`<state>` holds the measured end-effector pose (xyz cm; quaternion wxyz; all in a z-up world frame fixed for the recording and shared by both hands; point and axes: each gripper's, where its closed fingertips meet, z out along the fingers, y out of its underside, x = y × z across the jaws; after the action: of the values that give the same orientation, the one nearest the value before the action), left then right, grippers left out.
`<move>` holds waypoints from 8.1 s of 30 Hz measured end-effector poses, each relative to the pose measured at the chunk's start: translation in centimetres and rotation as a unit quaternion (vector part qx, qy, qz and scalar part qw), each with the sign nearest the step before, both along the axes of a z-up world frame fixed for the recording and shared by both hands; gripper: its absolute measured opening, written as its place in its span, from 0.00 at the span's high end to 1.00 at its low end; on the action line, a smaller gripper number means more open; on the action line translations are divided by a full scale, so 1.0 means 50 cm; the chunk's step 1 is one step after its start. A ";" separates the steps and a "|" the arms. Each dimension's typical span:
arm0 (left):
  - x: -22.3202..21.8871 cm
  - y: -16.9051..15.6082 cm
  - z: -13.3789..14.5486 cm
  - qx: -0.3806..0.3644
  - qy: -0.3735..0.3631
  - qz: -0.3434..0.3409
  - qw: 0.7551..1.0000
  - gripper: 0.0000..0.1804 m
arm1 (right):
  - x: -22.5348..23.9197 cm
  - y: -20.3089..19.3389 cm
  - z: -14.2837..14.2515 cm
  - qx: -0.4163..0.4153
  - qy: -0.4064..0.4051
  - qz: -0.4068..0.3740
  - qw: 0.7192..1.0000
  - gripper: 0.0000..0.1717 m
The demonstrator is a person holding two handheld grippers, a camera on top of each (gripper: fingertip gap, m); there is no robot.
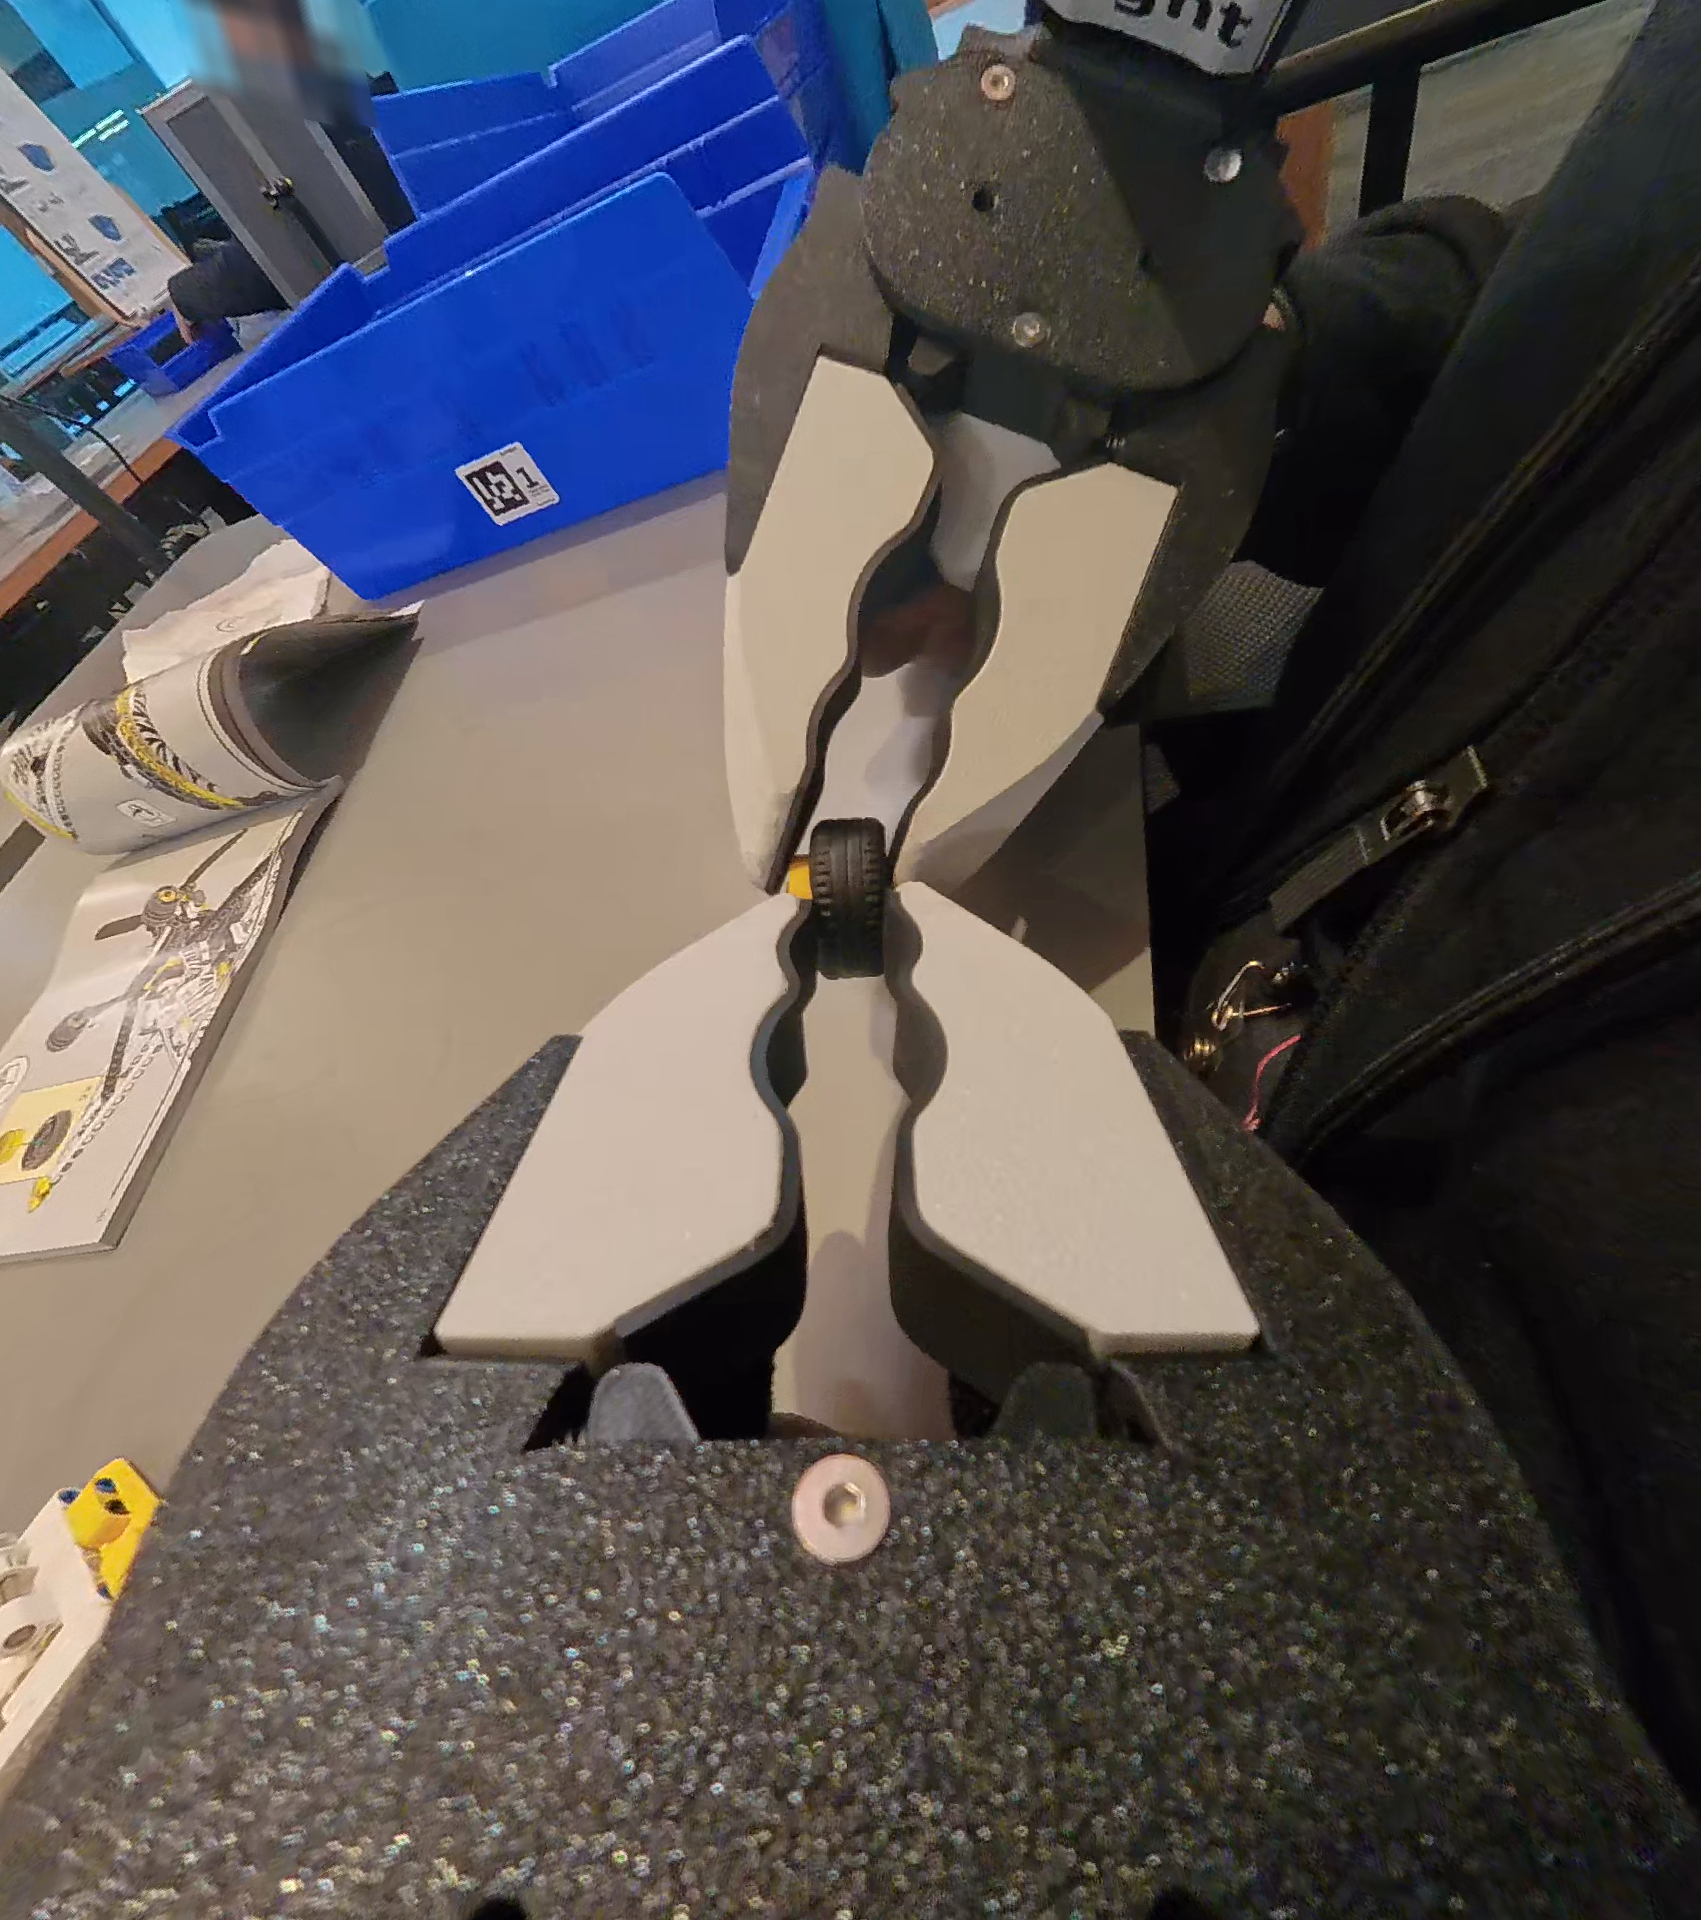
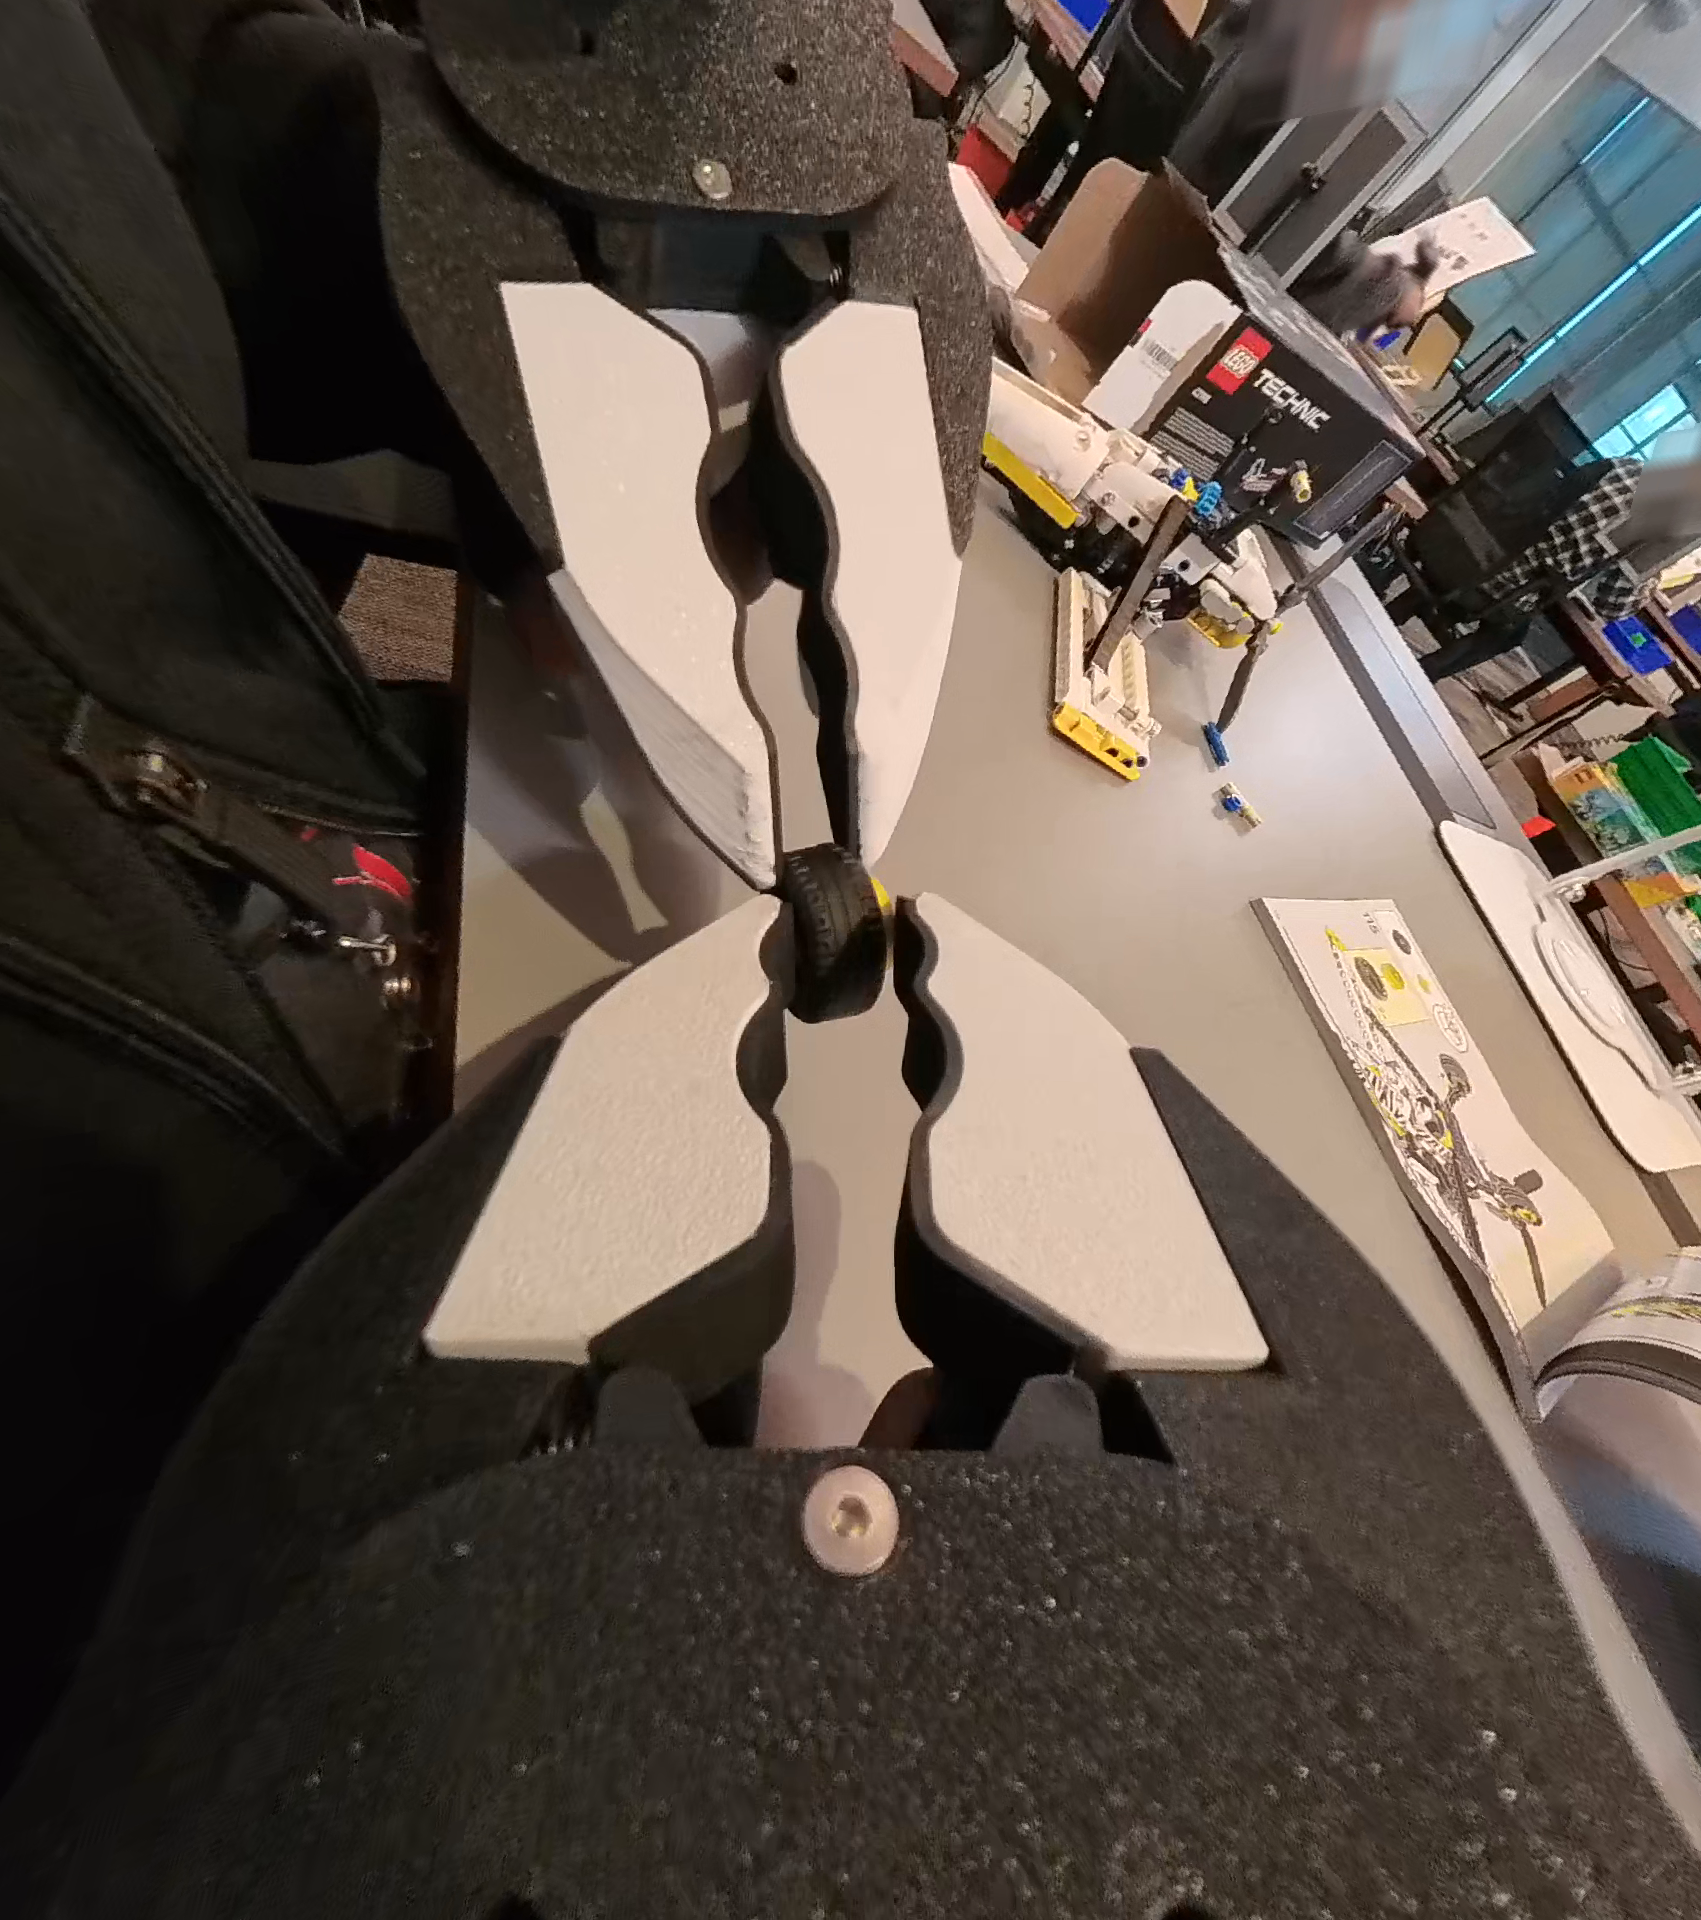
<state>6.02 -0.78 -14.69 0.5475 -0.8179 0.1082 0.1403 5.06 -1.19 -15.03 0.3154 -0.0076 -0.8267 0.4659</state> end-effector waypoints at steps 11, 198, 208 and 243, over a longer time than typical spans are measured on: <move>-0.007 0.002 0.005 0.010 0.006 0.006 1.000 0.93 | -0.006 0.004 0.004 -0.002 -0.001 -0.002 1.000 0.90; -0.264 -0.241 -0.042 -0.078 -0.067 0.307 0.946 0.92 | -0.185 -0.197 -0.081 0.105 -0.213 0.022 0.971 0.82; -0.232 -0.207 -0.031 -0.055 -0.062 0.257 0.963 0.92 | -0.190 -0.004 0.000 0.054 -0.178 -0.090 0.978 0.89; -0.278 0.690 0.217 -0.024 -0.100 -0.033 0.994 0.71 | -0.170 0.775 0.207 -0.134 -0.093 -0.467 0.869 0.79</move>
<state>-7.87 33.70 -3.86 0.5401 -0.8367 0.0829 0.0370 -3.44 37.57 -4.70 0.4137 -0.4787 -0.6818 0.3673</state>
